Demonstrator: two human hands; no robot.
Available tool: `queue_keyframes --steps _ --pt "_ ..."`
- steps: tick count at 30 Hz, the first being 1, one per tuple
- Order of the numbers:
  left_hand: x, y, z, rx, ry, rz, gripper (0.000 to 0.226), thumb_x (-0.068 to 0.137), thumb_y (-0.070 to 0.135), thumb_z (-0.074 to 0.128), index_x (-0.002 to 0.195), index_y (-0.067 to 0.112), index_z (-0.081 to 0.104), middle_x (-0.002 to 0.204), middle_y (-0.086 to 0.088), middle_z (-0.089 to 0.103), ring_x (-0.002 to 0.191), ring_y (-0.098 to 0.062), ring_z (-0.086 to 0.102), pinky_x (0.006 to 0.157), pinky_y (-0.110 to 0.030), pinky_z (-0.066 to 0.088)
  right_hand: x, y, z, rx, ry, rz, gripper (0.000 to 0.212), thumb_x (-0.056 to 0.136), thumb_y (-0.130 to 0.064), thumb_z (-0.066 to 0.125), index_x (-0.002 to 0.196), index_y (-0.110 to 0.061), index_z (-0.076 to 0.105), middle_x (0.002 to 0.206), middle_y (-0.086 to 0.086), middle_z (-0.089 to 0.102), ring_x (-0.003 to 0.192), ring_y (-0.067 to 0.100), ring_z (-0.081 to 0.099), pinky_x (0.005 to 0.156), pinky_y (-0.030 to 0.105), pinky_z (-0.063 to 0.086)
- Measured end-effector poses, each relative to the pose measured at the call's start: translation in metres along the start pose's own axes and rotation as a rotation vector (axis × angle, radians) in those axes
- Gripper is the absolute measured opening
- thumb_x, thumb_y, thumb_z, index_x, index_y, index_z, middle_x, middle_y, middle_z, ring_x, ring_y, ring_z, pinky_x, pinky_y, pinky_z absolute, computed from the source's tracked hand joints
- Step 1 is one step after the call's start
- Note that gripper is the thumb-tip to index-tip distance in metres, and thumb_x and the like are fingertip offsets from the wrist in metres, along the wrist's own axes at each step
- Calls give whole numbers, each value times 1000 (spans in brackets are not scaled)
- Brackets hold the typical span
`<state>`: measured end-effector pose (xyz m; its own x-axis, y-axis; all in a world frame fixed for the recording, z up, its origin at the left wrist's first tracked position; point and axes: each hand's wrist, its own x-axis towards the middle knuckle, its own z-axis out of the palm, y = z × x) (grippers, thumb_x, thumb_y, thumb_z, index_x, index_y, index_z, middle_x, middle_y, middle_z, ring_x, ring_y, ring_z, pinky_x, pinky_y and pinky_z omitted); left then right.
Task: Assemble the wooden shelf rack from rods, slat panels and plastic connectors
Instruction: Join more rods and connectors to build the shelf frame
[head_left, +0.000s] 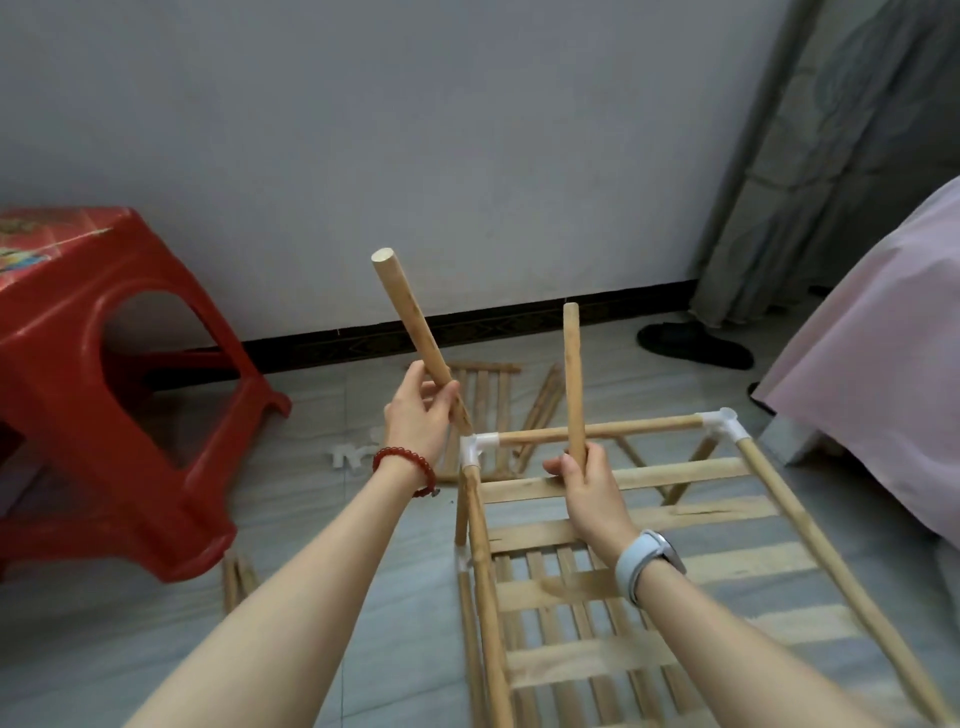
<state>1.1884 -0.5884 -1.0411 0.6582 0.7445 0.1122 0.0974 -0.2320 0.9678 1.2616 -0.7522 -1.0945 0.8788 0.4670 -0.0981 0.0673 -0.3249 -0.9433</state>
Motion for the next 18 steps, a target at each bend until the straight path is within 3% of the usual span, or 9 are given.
queue_keyframes --steps 8,13,18 --pt "-3 -1 11 227 -5 84 8 94 16 51 102 17 50 88 -1 60 83 -18 62 78 -33 52 -2 4 0 71 19 9 10 101 -16 35 108 -11 41 96 0 61 93 14 56 86 25 39" --pt "-1 -1 14 357 -33 120 14 94 20 51 107 16 51 84 4 57 83 -20 62 78 -37 53 -4 4 -1 81 16 9 12 101 -17 35 108 -11 42 92 -4 60 94 14 57 87 26 39" --pt "3 0 25 333 -42 154 19 94 19 51 112 13 53 85 4 53 83 -23 60 77 -37 53 -3 3 -2 92 13 -2 12 101 -17 34 108 -12 42 91 -5 60 94 14 57 88 28 41"
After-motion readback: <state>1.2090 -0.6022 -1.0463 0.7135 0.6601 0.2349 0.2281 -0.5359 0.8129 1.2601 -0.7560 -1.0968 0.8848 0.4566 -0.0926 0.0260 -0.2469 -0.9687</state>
